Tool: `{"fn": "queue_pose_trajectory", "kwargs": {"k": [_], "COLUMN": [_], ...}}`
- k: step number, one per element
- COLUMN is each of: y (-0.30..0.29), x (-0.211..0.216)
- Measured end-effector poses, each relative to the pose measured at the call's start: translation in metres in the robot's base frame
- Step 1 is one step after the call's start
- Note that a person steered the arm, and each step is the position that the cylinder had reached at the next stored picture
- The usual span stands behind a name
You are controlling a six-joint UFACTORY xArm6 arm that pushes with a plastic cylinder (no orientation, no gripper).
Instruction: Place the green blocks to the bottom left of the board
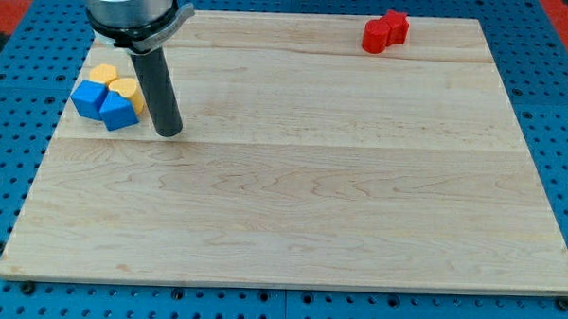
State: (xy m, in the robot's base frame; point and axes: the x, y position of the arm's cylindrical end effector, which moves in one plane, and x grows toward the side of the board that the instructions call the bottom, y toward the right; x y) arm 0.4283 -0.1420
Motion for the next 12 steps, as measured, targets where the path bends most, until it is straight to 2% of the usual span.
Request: {"fn": "queue_pose_trajectory", "kwargs": {"k": [7, 8, 9, 10, 11, 12], "y": [0.05, 0.058, 0.064, 0.014, -0.052, -0.064], "x": [0.0, -0.063, -0.164, -0.214, -0.237, -0.237]}}
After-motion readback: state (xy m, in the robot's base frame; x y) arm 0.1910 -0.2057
